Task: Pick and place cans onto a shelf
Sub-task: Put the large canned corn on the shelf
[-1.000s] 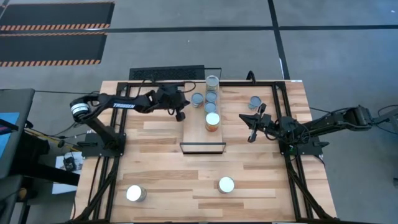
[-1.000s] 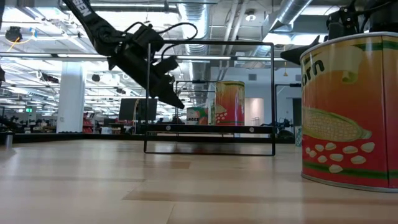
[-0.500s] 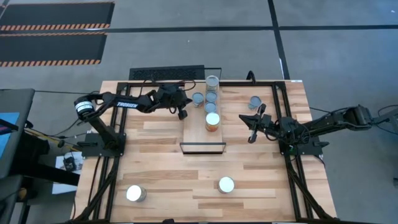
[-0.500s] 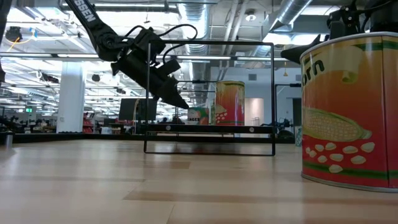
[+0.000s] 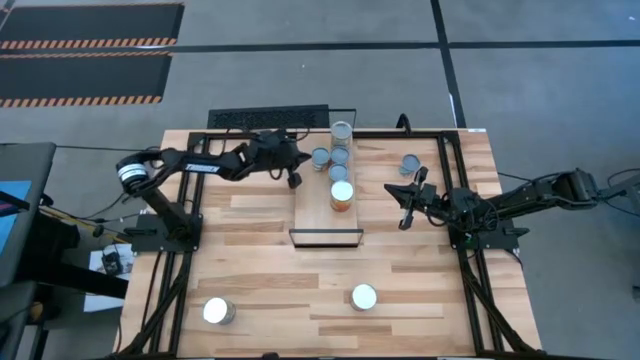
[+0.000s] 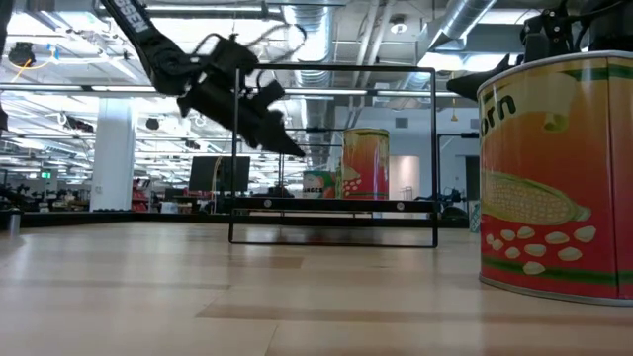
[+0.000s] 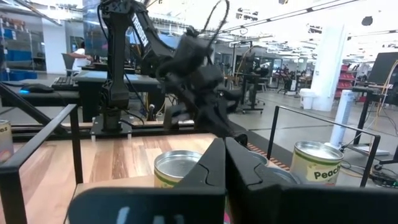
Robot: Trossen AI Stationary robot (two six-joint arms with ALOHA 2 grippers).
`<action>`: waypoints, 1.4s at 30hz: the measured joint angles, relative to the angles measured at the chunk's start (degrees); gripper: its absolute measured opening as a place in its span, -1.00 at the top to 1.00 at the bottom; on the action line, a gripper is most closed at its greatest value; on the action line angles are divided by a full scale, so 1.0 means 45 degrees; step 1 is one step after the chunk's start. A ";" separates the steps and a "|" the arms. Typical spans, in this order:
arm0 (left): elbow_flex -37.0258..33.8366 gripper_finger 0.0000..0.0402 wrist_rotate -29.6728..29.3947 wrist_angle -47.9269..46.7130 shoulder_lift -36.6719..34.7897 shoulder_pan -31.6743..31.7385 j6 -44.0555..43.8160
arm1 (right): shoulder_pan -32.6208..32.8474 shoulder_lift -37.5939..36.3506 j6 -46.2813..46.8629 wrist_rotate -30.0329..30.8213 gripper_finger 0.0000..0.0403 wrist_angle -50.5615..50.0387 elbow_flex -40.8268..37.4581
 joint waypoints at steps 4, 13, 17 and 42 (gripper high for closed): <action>-0.0915 0.98 0.0191 0.0766 -0.1041 -0.0203 -0.0198 | 0.0073 0.0000 -0.0045 0.0047 0.95 -0.0031 0.0000; -0.4594 0.98 0.0744 0.3704 -0.4084 -0.1735 -0.1454 | 0.2247 0.0000 -0.1099 0.1002 0.96 -0.4397 0.2571; -0.5455 0.98 0.0590 0.3718 -0.5351 -0.2648 -0.1670 | 0.3722 0.0023 0.0241 0.2295 0.96 -0.9831 0.5034; -0.6937 0.98 -0.0684 0.3547 -0.6724 -0.5257 -0.2121 | 1.0142 0.8523 0.8082 0.3002 0.46 -2.1229 1.6350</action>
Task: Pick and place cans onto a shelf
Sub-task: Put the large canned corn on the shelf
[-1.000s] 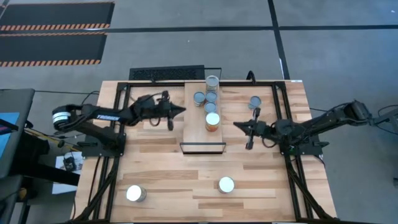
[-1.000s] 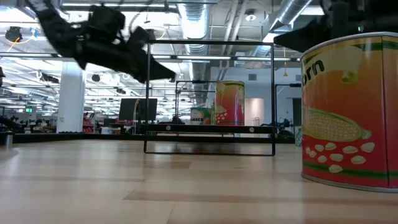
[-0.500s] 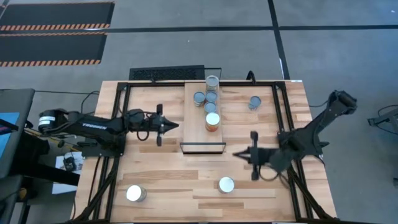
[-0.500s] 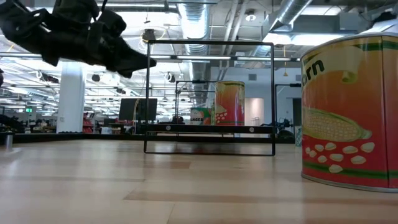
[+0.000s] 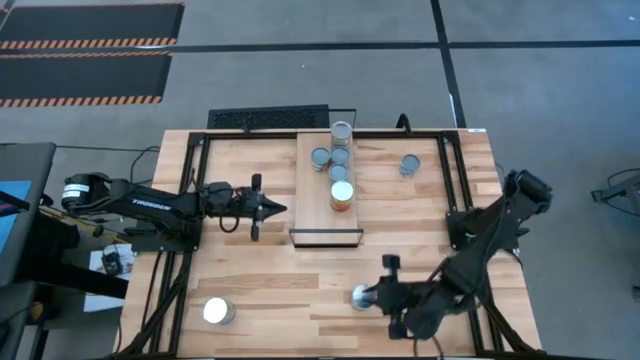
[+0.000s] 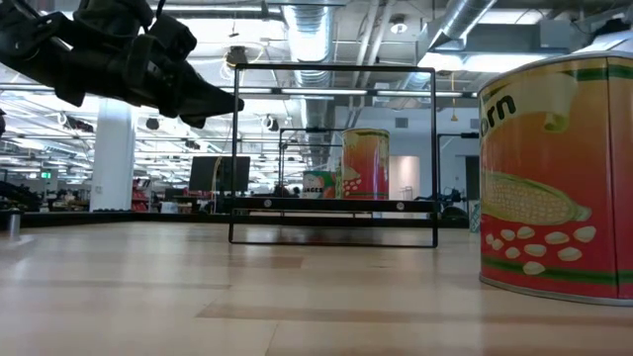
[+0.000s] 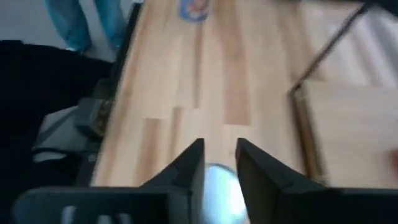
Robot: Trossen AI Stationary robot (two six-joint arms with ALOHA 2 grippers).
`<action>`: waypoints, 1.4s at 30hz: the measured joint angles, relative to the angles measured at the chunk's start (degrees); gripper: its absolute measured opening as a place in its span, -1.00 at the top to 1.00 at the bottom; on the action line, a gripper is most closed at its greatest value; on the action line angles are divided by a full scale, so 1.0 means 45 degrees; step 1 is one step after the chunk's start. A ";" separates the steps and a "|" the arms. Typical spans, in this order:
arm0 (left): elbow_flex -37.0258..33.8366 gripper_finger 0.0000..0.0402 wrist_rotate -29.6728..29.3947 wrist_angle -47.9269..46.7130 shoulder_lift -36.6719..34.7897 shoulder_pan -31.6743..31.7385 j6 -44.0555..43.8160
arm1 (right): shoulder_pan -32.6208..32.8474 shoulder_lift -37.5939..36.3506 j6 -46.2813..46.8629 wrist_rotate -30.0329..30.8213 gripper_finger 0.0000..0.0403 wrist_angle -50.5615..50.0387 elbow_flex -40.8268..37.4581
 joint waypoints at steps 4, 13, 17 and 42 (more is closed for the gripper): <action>0.0000 0.98 -0.0004 -0.0130 0.0000 -0.0099 -0.0005 | 0.0005 0.1500 0.0376 -0.1061 0.24 -0.0392 0.1037; 0.0000 0.98 0.0000 -0.0212 0.0005 -0.0193 0.0018 | -0.0084 0.3758 0.2236 -0.2375 0.14 -0.4511 0.3044; 0.0000 0.98 0.0000 -0.0217 0.0005 -0.0193 0.0153 | -0.0217 0.4264 0.2134 -0.2491 0.21 -0.4841 0.3239; 0.0000 0.98 -0.0163 -0.0212 0.0005 -0.0193 -0.0114 | -0.1270 0.3840 0.0835 -0.3858 0.94 -0.4605 0.3195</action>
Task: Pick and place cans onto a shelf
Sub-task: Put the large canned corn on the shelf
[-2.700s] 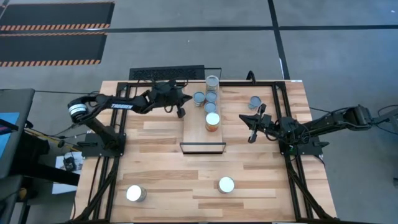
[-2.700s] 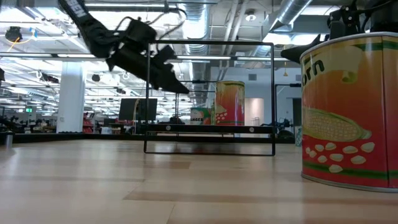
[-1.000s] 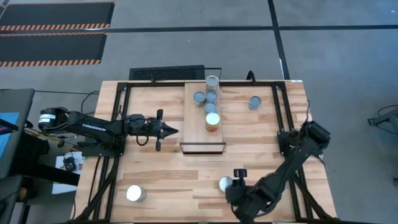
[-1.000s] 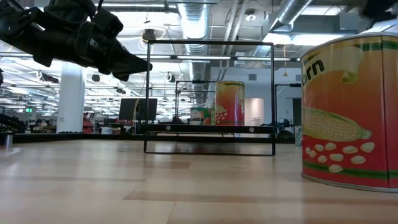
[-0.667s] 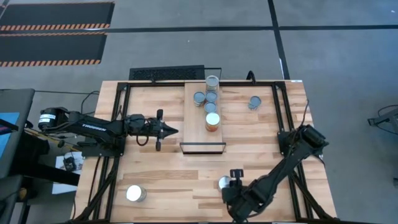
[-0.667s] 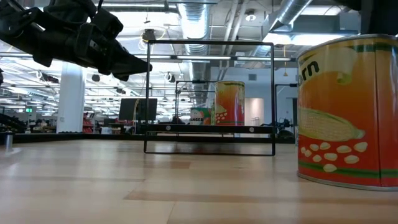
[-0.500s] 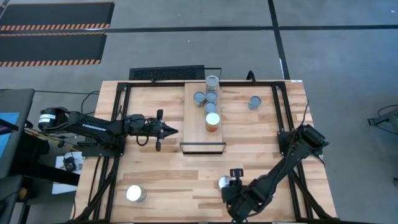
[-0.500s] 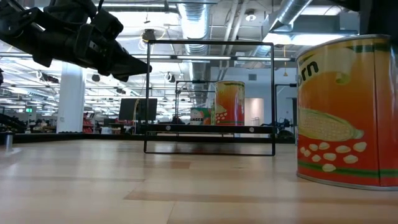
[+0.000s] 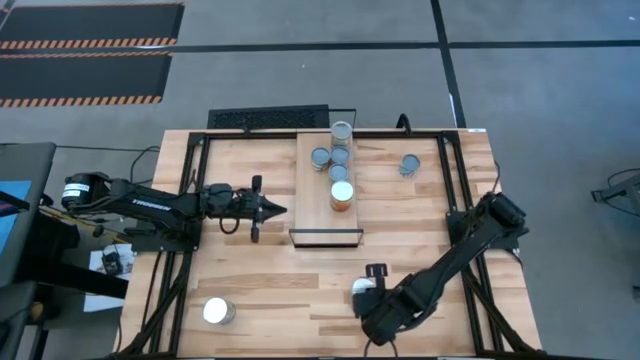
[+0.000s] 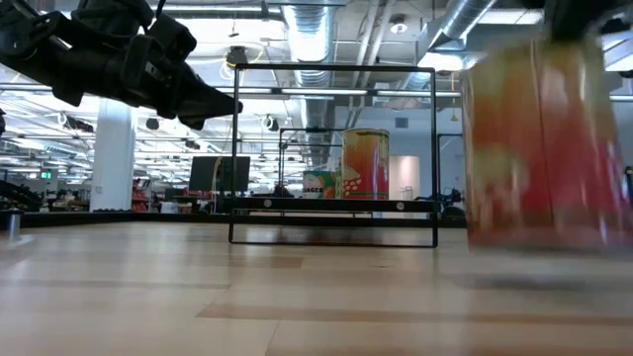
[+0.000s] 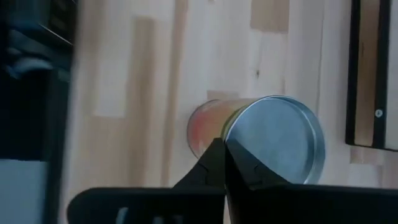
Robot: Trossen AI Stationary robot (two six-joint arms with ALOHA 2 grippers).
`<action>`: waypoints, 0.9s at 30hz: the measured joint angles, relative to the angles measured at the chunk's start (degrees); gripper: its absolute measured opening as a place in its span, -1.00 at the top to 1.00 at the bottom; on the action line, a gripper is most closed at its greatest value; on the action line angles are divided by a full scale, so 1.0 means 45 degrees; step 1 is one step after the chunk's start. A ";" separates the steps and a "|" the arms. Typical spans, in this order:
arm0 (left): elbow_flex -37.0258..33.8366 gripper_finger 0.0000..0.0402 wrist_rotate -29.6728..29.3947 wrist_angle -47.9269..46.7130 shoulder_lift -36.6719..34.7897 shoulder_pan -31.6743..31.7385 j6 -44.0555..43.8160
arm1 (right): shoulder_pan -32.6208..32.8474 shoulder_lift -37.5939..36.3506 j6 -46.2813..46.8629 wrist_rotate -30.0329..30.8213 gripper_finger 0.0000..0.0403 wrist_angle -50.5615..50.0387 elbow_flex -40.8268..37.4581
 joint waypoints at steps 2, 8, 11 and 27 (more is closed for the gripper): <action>0.0000 0.98 -0.0128 0.0044 0.0000 0.0000 -0.0008 | -0.0006 -0.0511 -0.0011 -0.0070 0.96 0.0173 0.0000; 0.0000 0.98 -0.0206 0.0031 0.0000 0.0000 -0.0181 | -0.0554 -0.2371 -0.0964 -0.0064 0.97 0.1809 0.0114; 0.0000 0.98 -0.0211 -0.0061 0.0000 0.0000 -0.0186 | -0.1081 -0.2943 -0.2398 0.0222 0.97 0.2322 0.0961; -0.0894 0.98 -0.0172 0.0729 -0.0524 0.1012 -0.0760 | -0.7554 -0.1189 -1.0305 -0.2153 0.98 0.0718 0.5887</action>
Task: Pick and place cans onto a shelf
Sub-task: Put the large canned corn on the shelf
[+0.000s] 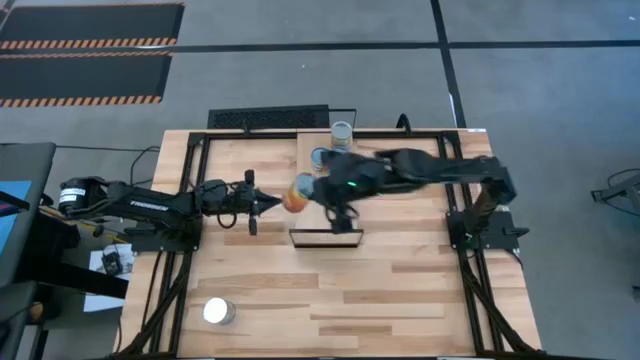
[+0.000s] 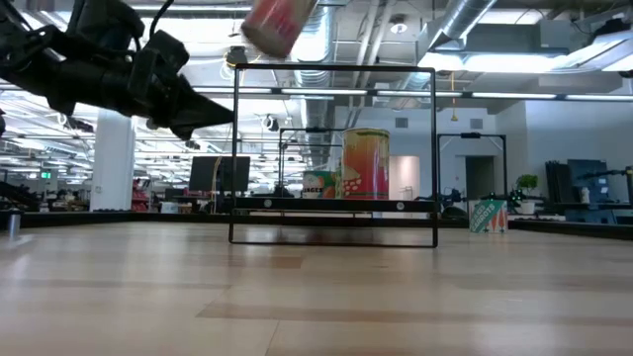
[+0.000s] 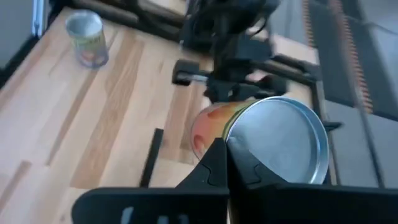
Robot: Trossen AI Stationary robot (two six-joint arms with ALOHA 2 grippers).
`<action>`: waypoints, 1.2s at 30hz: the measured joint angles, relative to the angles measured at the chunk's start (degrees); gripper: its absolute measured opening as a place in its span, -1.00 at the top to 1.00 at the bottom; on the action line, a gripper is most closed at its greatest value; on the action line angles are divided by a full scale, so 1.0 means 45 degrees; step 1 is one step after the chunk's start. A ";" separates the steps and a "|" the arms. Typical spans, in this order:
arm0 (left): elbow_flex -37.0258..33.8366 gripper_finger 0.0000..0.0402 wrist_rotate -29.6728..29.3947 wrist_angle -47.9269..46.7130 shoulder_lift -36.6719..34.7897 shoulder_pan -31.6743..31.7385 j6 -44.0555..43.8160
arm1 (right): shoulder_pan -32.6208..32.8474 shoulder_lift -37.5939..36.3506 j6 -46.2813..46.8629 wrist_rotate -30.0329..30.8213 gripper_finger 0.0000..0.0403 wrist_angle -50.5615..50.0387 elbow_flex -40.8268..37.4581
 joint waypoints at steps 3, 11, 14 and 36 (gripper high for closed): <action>-0.0252 0.98 0.0053 -0.0256 -0.0501 0.0372 -0.0049 | -0.0778 0.0700 -0.0757 -0.0724 0.98 -0.0341 -0.0008; -0.0325 0.98 0.0078 -0.0445 -0.0992 0.0537 -0.0049 | -0.1883 0.2318 -0.1589 -0.1319 0.98 -0.1418 -0.0005; -0.0325 0.98 0.0083 -0.0462 -0.0987 0.0532 -0.0054 | -0.1940 0.2784 -0.1773 -0.1393 0.98 -0.1727 -0.0005; -0.0325 0.98 0.0073 -0.0409 -0.0987 0.0532 -0.0167 | -0.2047 0.3843 -0.1446 -0.1304 0.98 -0.2256 -0.0161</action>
